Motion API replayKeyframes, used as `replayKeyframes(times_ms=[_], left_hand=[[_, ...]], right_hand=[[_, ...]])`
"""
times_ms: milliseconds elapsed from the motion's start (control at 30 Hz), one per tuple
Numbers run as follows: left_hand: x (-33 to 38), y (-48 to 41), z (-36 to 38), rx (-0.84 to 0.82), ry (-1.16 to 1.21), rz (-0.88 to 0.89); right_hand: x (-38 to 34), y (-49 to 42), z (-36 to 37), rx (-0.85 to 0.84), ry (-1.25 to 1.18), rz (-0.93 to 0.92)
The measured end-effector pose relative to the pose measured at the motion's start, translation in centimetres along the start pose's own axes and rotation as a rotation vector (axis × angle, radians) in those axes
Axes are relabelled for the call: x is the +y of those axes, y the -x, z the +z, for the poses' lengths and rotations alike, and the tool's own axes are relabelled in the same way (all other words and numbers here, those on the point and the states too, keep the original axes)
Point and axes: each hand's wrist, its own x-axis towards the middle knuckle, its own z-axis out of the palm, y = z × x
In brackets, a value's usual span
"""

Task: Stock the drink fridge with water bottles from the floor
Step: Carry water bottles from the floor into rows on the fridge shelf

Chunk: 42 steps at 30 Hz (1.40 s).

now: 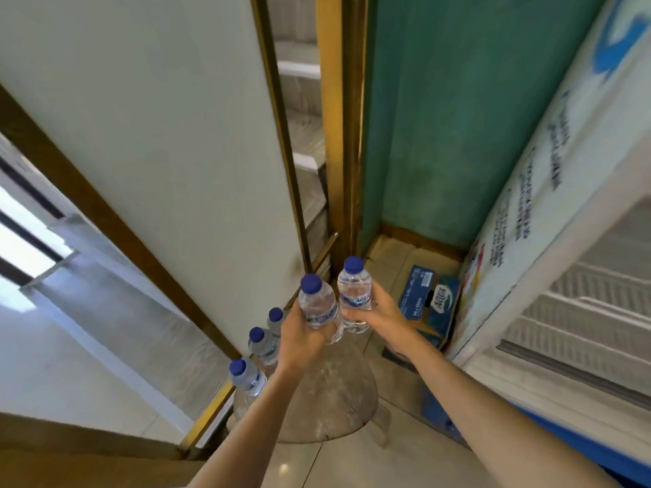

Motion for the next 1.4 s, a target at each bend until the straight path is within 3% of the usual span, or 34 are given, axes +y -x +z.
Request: replayKeyframes(times_ms=[467,833,1033,1400], left_hand=[[30.4,4.4,1.2,-0.314,0.118,0.466],[49.7,8.2,12.2,-0.464,0.118,0.774],[57.9,7.8,20.0,-0.414,0.096,0.810],[63.9,4.2,35.9,-0.160,-0.002,0.685]], right_hand=[[-26.1,20.3,-13.9,0.416,0.111,-0.334],[-35.7,34.1,-27.8,0.806,0.122,-0.429],[-38.5,35.8,-37.3,0.949,0.018,-0.472],[-41.1,29.9,-51.5,0.949,0.141,-0.421]])
